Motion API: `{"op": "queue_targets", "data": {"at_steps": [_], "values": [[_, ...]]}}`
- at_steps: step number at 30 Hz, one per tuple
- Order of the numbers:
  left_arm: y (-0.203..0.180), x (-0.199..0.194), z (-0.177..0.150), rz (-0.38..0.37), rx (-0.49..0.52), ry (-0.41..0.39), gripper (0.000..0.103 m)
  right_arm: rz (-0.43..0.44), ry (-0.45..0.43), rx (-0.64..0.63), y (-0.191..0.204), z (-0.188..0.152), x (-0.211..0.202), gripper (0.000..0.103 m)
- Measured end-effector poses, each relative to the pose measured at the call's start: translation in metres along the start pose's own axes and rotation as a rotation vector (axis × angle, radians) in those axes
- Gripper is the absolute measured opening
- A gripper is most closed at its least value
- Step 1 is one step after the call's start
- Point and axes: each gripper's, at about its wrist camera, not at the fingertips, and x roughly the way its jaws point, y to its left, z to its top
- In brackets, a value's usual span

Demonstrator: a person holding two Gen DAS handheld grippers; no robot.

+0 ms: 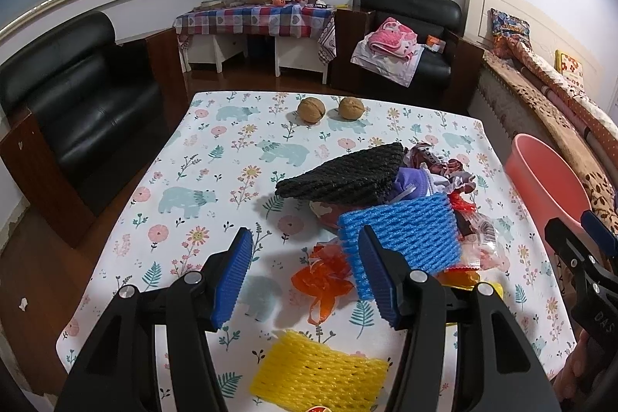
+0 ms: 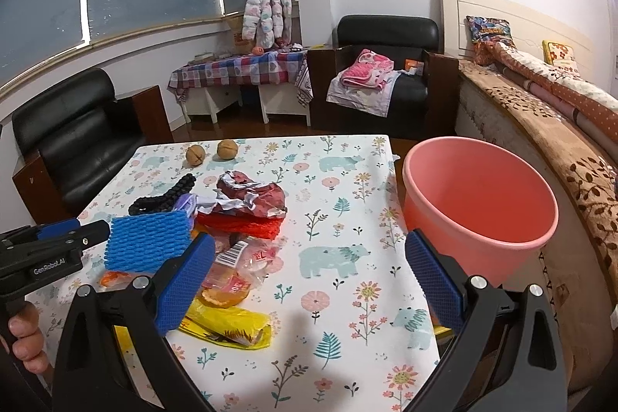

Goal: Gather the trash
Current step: 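Move both grippers toward the trash pile on the table, then grasp the clear plastic bag with the right gripper while the left gripper grasps the blue foam net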

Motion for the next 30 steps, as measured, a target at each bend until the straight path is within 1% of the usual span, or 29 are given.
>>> {"op": "queue_targets", "data": {"at_steps": [13, 25, 26, 30], "values": [[-0.003, 0.002, 0.000, -0.006, 0.014, 0.006, 0.057, -0.017, 0.018, 0.020, -0.007, 0.000, 0.002, 0.099], [-0.002, 0.004, 0.000, -0.040, 0.007, 0.013, 0.057, -0.013, 0.027, 0.038, -0.010, -0.002, 0.005, 0.099], [-0.002, 0.003, -0.001, -0.043, 0.005, 0.013, 0.057, -0.009, 0.027, 0.042, -0.011, -0.002, 0.005, 0.095], [0.004, 0.002, 0.000, -0.051, -0.021, 0.005, 0.057, 0.013, 0.040, 0.053, -0.013, -0.003, 0.007, 0.089]]}}
